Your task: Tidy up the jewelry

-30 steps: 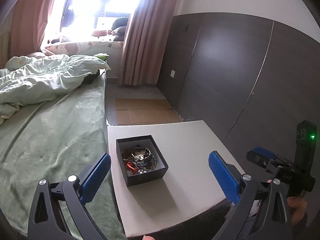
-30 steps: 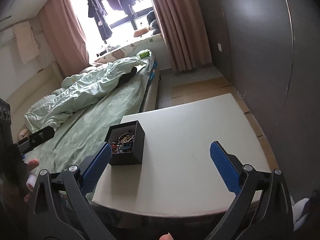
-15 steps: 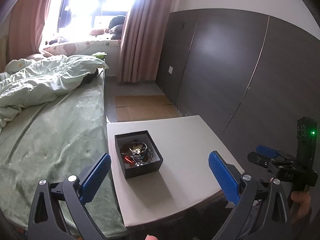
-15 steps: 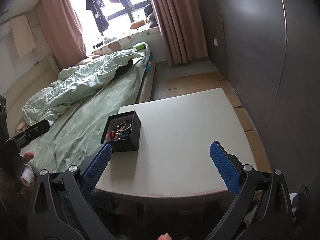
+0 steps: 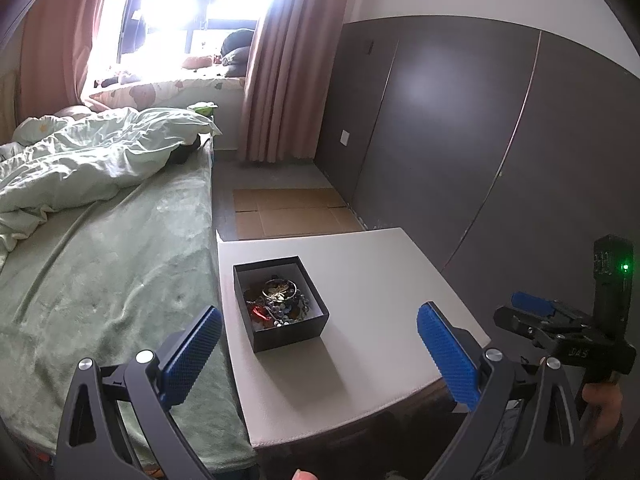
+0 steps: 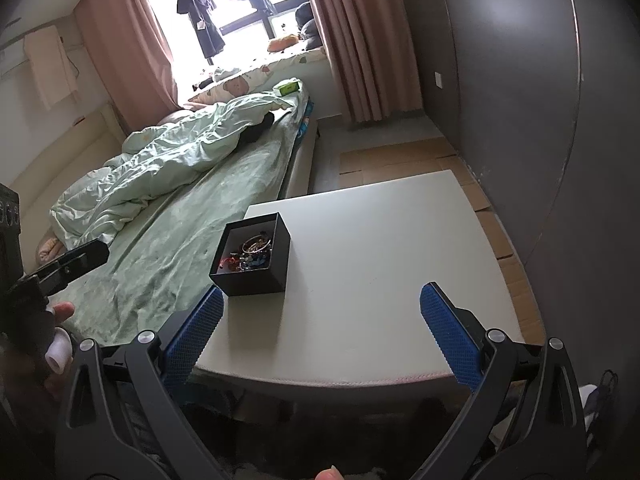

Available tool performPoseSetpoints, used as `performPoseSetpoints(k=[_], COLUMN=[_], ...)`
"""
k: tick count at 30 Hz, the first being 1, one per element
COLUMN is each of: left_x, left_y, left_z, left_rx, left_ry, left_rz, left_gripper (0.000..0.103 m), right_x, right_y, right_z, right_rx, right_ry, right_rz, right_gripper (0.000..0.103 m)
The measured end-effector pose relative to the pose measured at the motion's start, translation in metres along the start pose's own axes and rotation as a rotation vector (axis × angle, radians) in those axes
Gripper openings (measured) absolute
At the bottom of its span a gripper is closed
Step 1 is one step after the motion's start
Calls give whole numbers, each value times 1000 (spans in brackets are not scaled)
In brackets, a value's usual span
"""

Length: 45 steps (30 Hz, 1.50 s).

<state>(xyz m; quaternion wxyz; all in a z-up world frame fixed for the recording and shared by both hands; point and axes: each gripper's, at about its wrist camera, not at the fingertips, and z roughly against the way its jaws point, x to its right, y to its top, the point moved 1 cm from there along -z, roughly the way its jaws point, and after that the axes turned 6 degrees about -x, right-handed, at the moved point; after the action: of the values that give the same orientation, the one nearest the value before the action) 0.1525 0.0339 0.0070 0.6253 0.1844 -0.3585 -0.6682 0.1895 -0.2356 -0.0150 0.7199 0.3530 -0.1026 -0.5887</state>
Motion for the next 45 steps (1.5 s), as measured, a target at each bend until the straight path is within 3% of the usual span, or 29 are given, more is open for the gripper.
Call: performPoseSetpoints(k=[45], left_x=[-4], left_y=[-8], left_z=[-7], left_rx=[-20], left_ry=[12], left_rz=[10], left_gripper=[95], right_x=[3], right_y=[-7], right_z=[-5], right_rx=[-16], right_ry=[-23], right_rz=[5], right_gripper=[98])
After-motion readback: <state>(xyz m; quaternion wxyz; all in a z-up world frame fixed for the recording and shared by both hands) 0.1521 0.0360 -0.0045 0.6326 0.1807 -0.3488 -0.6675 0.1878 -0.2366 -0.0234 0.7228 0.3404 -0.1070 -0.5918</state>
